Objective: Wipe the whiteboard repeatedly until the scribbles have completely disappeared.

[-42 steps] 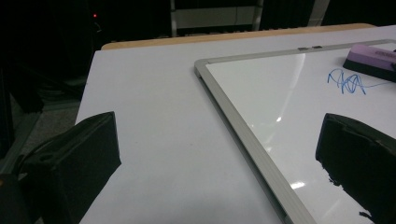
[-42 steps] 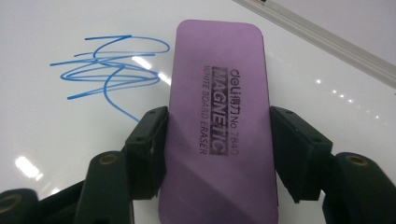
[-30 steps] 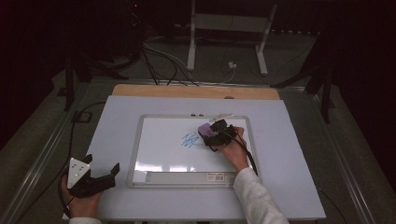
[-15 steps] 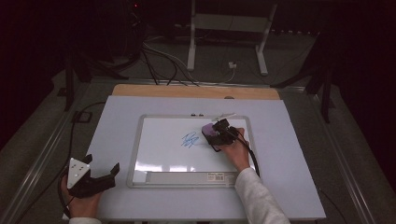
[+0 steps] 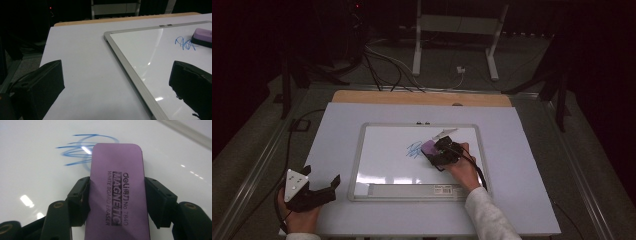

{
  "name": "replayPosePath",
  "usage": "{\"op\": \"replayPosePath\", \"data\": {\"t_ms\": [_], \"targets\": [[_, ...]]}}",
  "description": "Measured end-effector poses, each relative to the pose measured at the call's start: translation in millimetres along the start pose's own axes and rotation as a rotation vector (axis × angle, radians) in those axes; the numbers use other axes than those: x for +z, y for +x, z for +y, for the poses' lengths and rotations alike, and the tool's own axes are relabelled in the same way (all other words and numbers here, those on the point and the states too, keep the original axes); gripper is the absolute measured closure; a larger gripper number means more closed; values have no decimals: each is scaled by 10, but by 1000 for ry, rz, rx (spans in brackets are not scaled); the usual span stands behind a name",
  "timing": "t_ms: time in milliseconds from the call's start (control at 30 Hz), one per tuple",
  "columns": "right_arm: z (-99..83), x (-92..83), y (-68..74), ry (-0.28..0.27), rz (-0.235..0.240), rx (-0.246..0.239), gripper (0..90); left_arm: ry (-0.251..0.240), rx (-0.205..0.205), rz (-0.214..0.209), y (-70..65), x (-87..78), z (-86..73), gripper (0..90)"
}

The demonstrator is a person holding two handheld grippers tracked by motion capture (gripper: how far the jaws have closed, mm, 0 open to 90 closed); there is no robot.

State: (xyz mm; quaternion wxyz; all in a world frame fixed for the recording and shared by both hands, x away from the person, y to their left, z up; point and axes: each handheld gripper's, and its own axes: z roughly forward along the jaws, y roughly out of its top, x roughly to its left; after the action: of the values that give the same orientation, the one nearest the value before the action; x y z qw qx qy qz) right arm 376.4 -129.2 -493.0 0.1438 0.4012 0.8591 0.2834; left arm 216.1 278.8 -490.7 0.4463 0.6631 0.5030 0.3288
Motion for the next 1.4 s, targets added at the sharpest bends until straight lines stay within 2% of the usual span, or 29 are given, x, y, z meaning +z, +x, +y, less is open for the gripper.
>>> {"op": "replayPosePath", "data": {"t_ms": [33, 67, 100, 200, 300, 333, 367, 400, 433, 467, 500, 567, 600, 667, 700, 800, 833, 967, 1033, 1100, 1200, 1333, 1367, 1400], "targets": [[5, 7, -81, 0, -64, 46, 411, 1, 0, 0, 2, 0, 0, 6], [5, 7, -81, 0, -64, 46, 411, 1, 0, 0, 2, 1, -1, 6], [1, 17, -142, -6, -59, 94, 411, 2, -1, -1, 1, 4, -1, 6], [6, 15, -95, -4, -83, 74, 411, 7, 3, -5, -3, 12, -1, 6], [11, 17, 14, -4, -42, 46, 411, 6, 4, -5, -9, 16, 2, 6], [16, 18, 101, -4, -3, 18, 411, 6, 5, -4, -10, 13, 3, 6], [16, 18, 101, -4, -3, 18, 411, 4, 4, -4, -11, 14, 3, 6], [20, 17, 146, -1, 9, 2, 411, 6, 5, -4, -11, 13, 3, 6], [29, 17, 220, 1, 41, -29, 411, 6, 6, -5, -11, 14, 3, 6], [29, 17, 220, 1, 41, -29, 411, 6, 6, -5, -12, 15, 3, 6], [36, 17, 261, 4, 65, -54, 411, 7, 6, -5, -12, 16, 3, 6], [39, 17, 267, 6, 66, -59, 411, 7, 6, -5, -11, 17, 2, 6], [42, 18, 255, 7, 72, -58, 411, 7, 5, -5, -10, 16, 1, 6], [58, 28, 212, 13, 34, -35, 411, 7, 1, -4, -7, 14, 0, 6], [58, 28, 212, 13, 34, -35, 411, 7, 2, -4, -4, 11, -1, 6], [77, 48, 119, 14, -28, 27, 411, 3, -1, -4, -2, 9, 0, 6], [80, 54, 97, 12, -34, 48, 410, 4, -1, -4, -1, 11, 0, 6], [83, 53, 130, 12, -57, 41, 410, 9, 3, -6, -8, 23, -1, 6], [77, 50, 147, 12, -17, 39, 409, 8, 6, -7, -12, 22, 2, 6], [80, 41, 188, 22, 5, 6, 408, 9, 5, -7, -10, 20, 1, 6], [98, 41, 205, 28, 15, -6, 376, 9, 4, -5, -9, 20, 0, 6], [126, 59, 177, -6, 35, 33, 318, 8, -1, -5, -3, 21, -3, 6], [136, 66, 172, -10, 32, 36, 326, 9, -1, -6, -2, 23, -5, 6], [149, 77, 172, -14, 23, 41, 384, 9, 0, -6, -1, 24, -6, 6]]}}
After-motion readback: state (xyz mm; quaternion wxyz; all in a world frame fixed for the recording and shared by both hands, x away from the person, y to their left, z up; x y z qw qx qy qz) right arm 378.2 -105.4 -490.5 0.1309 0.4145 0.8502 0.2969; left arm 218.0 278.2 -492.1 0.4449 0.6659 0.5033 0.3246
